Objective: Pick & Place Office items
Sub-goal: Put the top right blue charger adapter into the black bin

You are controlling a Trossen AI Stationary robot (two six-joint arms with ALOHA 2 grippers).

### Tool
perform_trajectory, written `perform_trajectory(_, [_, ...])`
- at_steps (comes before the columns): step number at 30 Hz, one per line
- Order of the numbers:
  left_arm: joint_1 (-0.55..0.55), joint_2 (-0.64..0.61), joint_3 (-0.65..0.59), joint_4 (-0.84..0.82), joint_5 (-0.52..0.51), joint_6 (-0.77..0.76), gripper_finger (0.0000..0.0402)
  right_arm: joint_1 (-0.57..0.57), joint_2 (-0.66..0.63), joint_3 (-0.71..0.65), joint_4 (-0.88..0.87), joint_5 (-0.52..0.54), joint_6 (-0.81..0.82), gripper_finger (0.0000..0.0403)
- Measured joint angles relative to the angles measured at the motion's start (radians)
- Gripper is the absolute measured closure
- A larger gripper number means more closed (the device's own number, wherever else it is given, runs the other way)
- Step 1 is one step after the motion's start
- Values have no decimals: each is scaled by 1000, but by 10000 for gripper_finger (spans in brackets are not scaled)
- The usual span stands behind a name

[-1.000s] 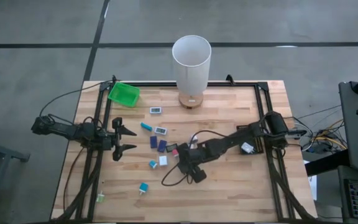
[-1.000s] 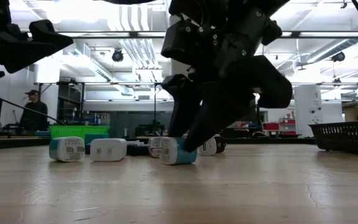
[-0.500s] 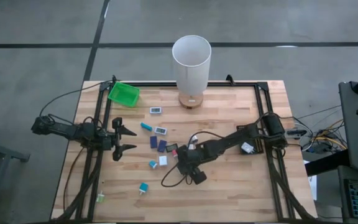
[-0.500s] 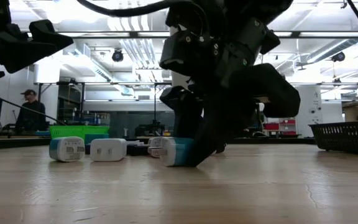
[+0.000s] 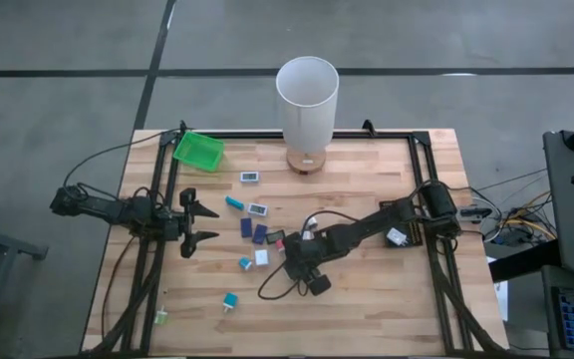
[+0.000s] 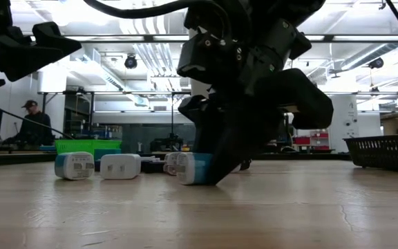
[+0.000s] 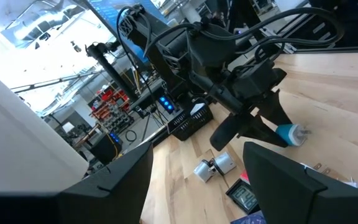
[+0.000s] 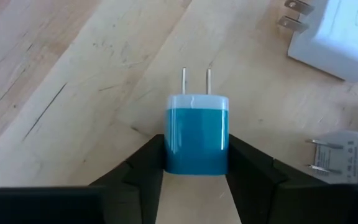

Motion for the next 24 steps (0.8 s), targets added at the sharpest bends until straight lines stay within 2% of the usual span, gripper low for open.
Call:
perform_trajectory(4, [0, 0, 0, 0, 0, 0, 145, -1, -5, 0, 0, 1, 0, 275])
perform_trajectory(15, [0, 0, 0, 0, 0, 0, 145, -2, -20, 0, -17, 5, 46, 268])
perform_trajectory(20, [0, 0, 0, 0, 0, 0, 145, -2, -82, 0, -91, 50, 96, 268])
perform_trajectory(24, [0, 0, 0, 0, 0, 0, 145, -2, -170, 0, -197, 111, 227, 268])
